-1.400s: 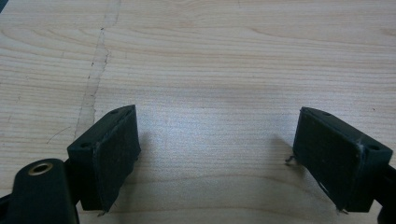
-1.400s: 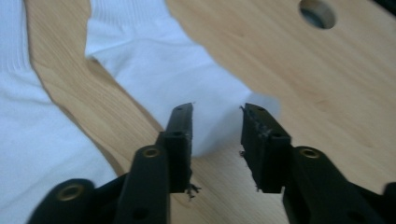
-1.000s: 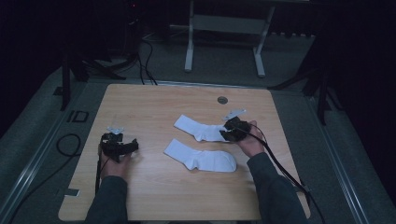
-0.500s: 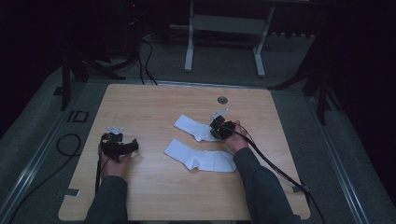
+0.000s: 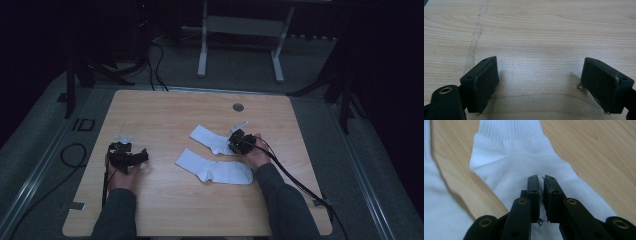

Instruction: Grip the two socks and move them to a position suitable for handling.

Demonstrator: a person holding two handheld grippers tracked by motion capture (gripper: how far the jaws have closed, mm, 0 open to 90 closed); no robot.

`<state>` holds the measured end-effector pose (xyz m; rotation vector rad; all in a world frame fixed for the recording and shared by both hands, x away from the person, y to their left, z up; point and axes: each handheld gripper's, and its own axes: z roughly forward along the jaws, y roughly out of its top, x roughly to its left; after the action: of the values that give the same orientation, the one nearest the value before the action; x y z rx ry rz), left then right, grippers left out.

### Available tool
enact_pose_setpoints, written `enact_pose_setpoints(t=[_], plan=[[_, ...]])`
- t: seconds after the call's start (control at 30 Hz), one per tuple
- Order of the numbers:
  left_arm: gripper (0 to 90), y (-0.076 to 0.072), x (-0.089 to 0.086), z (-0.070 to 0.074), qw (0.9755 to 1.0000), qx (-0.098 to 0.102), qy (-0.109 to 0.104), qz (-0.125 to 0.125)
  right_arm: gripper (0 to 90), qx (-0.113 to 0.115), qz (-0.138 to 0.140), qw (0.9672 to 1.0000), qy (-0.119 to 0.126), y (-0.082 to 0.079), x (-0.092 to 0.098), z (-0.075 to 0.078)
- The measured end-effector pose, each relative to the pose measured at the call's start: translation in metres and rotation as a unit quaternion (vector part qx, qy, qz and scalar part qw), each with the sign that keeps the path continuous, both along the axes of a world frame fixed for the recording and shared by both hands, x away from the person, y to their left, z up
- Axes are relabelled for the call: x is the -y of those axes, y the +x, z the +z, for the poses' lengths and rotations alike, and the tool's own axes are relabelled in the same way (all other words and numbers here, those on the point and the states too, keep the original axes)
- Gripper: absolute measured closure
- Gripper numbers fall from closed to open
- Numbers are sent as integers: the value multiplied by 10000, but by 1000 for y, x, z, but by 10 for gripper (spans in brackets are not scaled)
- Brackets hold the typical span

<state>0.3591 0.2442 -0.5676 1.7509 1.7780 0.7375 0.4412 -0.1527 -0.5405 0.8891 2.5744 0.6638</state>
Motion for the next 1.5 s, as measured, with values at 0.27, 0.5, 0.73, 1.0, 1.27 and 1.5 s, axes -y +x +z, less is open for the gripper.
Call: enact_pose_setpoints(t=[0.27,0.5,0.73,1.0,1.27,1.5], plan=[[146,0,0,0,10000,0,0,-1,827,-16,-23,10000,-36,-10,23,0],[146,0,0,0,10000,0,-1,0,814,-60,-55,9999,-104,-15,37,1],[146,0,0,0,10000,-1,2,-3,806,-62,-176,9998,-68,-19,52,1],[146,0,0,0,10000,6,-4,-8,727,-34,-135,9999,-86,-19,45,16],[146,1,0,0,10000,7,-5,-7,592,-42,345,9993,-143,0,0,25],[146,1,0,0,10000,5,-9,-12,523,-213,702,9972,-173,16,-29,15]])
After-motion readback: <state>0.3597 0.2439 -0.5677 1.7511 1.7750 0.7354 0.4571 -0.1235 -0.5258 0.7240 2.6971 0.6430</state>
